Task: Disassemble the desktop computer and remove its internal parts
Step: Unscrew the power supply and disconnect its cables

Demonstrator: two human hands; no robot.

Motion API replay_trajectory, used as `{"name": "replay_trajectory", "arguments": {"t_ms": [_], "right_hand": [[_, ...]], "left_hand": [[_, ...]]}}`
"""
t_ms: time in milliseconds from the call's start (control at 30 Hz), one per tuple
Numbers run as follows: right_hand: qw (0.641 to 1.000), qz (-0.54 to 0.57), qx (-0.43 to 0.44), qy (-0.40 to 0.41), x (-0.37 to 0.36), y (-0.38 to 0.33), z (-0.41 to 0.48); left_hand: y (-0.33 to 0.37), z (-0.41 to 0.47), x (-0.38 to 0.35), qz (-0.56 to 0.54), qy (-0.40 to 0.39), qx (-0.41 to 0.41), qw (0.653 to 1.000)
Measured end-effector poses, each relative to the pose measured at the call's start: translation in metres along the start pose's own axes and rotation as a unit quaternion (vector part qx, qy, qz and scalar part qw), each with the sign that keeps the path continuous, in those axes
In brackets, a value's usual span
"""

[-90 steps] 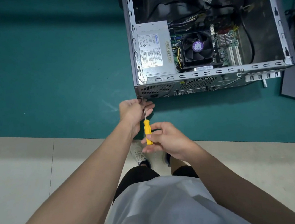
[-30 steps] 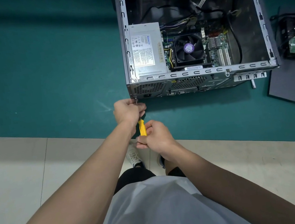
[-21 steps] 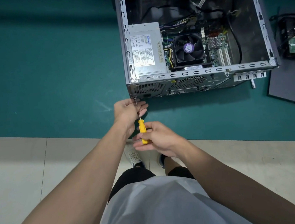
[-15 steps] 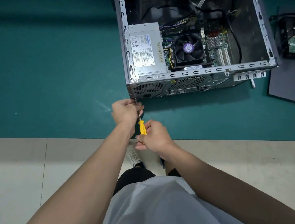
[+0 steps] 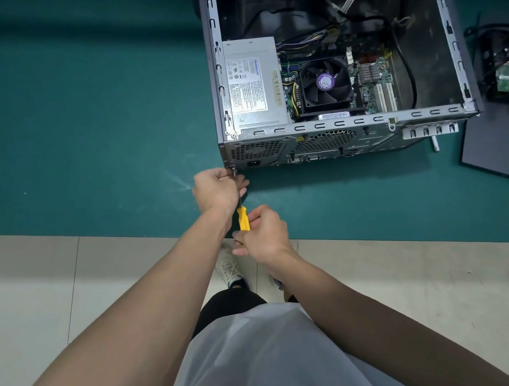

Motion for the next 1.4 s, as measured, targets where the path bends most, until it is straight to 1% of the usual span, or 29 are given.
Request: {"name": "replay_trajectory", "arguments": {"t_ms": [33, 133, 167, 200, 267, 333, 367, 433, 500, 633, 767, 867, 933, 1000, 1033, 1100, 1133, 1200, 1267, 1400], "right_hand": [[1.000, 0.011, -0.004, -0.013, -0.001, 0.001, 0.000], [0.990, 0.079, -0.031, -0.115, -0.008, 0.002, -0.003], [0.987, 0.083, -0.033, -0.135, -0.009, 0.001, -0.003], [0.988, 0.066, -0.025, -0.135, -0.008, 0.000, -0.003], [0.996, -0.012, 0.006, -0.089, -0.005, -0.001, 0.001], [0.994, -0.094, 0.035, -0.036, -0.004, -0.003, 0.002], [0.992, -0.116, 0.044, -0.020, -0.004, -0.005, 0.002], [0.988, -0.141, 0.058, 0.001, -0.003, -0.006, 0.002], [0.986, -0.155, 0.067, 0.012, -0.001, -0.006, 0.001], [0.982, -0.174, 0.072, 0.015, 0.003, -0.004, 0.002], [0.971, -0.231, 0.061, -0.005, 0.009, -0.003, 0.005], [0.974, -0.223, 0.029, -0.021, 0.026, 0.003, 0.004], [0.971, -0.236, 0.020, -0.009, 0.047, 0.007, 0.001], [0.964, -0.261, 0.036, 0.030, 0.073, 0.009, -0.001], [0.969, -0.237, 0.050, 0.045, 0.086, 0.009, -0.003], [0.986, -0.125, 0.089, 0.071, 0.108, 0.002, -0.011], [0.988, -0.064, 0.112, 0.089, 0.119, -0.006, -0.016], [0.981, 0.022, 0.155, 0.114, 0.139, -0.022, -0.025], [0.972, 0.051, 0.191, 0.127, 0.155, -0.038, -0.031], [0.957, 0.093, 0.231, 0.152, 0.178, -0.052, -0.036]], "left_hand": [[0.000, 0.000, -0.001, -0.004, -0.001, 0.005, 1.000], [0.000, -0.001, -0.003, -0.027, -0.039, 0.013, 0.999], [0.001, -0.002, -0.003, -0.034, -0.054, 0.012, 0.998], [0.001, -0.002, -0.003, -0.038, -0.065, 0.011, 0.997], [0.000, -0.003, -0.001, -0.044, -0.062, 0.010, 0.997], [-0.001, -0.003, 0.001, -0.051, -0.016, 0.014, 0.998], [-0.001, -0.003, 0.003, -0.052, 0.015, 0.013, 0.998], [-0.001, -0.005, 0.003, -0.048, 0.061, 0.006, 0.997], [0.000, -0.005, 0.003, -0.044, 0.076, 0.000, 0.996], [0.001, -0.005, 0.003, -0.033, 0.077, -0.002, 0.996], [0.000, -0.005, 0.003, -0.019, 0.066, -0.008, 0.998], [0.000, -0.006, 0.003, 0.045, 0.040, -0.053, 0.997], [0.003, -0.012, 0.001, 0.107, 0.017, -0.098, 0.989], [0.008, -0.023, -0.004, 0.182, -0.012, -0.158, 0.970], [0.012, -0.030, -0.010, 0.221, -0.030, -0.198, 0.954], [0.022, -0.047, -0.024, 0.282, -0.067, -0.283, 0.914], [0.028, -0.057, -0.032, 0.301, -0.085, -0.325, 0.892], [0.042, -0.077, -0.050, 0.321, -0.114, -0.413, 0.845], [0.055, -0.097, -0.069, 0.329, -0.134, -0.486, 0.798], [0.076, -0.119, -0.102, 0.345, -0.175, -0.558, 0.734]]}}
Point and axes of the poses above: each hand's wrist, its own z-axis towards the middle knuckle, its own x-axis out of the back of the hand, y = z × x, the point moved 5 cm from there along z, towards the middle knuckle
